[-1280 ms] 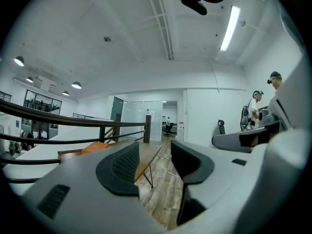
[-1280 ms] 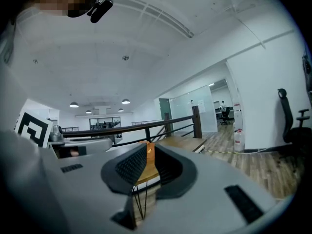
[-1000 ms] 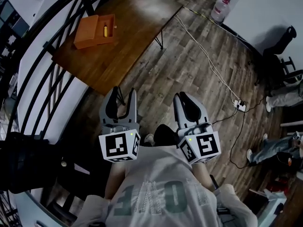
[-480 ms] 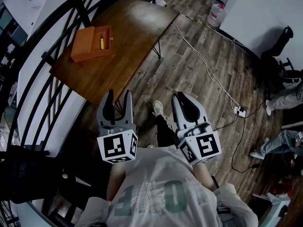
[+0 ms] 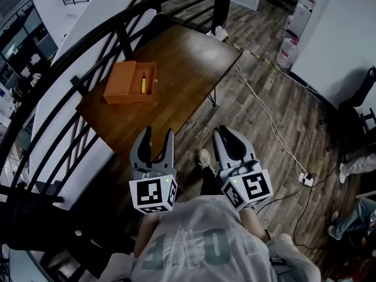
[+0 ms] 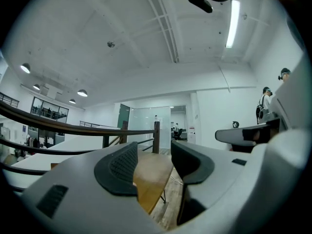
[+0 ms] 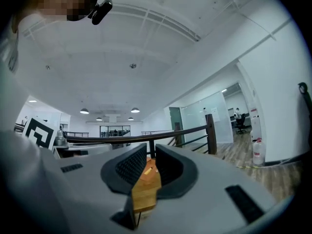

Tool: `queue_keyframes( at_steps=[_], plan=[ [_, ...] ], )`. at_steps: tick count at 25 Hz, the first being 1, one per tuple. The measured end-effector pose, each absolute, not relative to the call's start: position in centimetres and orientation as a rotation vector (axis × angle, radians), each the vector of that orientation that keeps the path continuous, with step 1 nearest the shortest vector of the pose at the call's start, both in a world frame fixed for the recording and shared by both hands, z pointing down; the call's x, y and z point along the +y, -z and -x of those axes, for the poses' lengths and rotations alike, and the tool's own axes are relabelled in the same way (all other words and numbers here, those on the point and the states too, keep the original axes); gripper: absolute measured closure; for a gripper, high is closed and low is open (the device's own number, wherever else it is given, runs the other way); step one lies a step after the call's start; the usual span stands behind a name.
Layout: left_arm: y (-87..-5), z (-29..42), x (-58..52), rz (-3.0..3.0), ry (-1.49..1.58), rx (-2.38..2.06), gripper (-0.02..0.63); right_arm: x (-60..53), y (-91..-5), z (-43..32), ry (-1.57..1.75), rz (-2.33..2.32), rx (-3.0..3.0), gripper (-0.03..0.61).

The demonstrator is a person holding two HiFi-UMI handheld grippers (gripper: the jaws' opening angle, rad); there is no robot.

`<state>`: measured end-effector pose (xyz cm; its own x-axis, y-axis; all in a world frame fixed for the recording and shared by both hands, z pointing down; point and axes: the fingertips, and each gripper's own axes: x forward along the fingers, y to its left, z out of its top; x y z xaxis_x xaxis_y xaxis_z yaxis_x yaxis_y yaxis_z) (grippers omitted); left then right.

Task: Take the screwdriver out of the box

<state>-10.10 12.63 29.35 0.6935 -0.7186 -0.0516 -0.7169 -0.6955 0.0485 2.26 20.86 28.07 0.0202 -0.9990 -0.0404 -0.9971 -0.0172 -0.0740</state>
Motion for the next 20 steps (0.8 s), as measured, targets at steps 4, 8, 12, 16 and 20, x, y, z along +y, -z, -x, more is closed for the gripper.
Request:
queue_keyframes(
  at_steps=[4, 8, 12, 16, 20],
  plan=[
    [-29.1, 8.2, 8.3, -2.822, 0.108, -1.305, 0.4, 16.4, -28.1, -4.8, 0.068, 2.138, 2.225, 0.518],
    [-29.2, 5.5, 2.0, -2.74, 0.076, -1.41, 0.4, 10.6, -27.6, -8.5, 0.1, 2.09, 2.302, 0.518],
    [-27.7, 3.8, -4.7, -2.66, 0.095, -1.546, 0.4, 4.0, -26.3, -12.0, 0.086, 2.027, 2.377, 0.518],
    [-26.6, 1.6, -9.4, -2.604, 0.105, -1.651, 0.4, -2.4, -25.8, -15.3, 0.056, 1.955, 2.448, 0.518],
    [-26.2, -0.8, -12.1, -2.559, 0.097, -1.728, 0.4, -7.5, -26.2, -17.6, 0.058, 1.864, 2.52, 0.518]
  ],
)
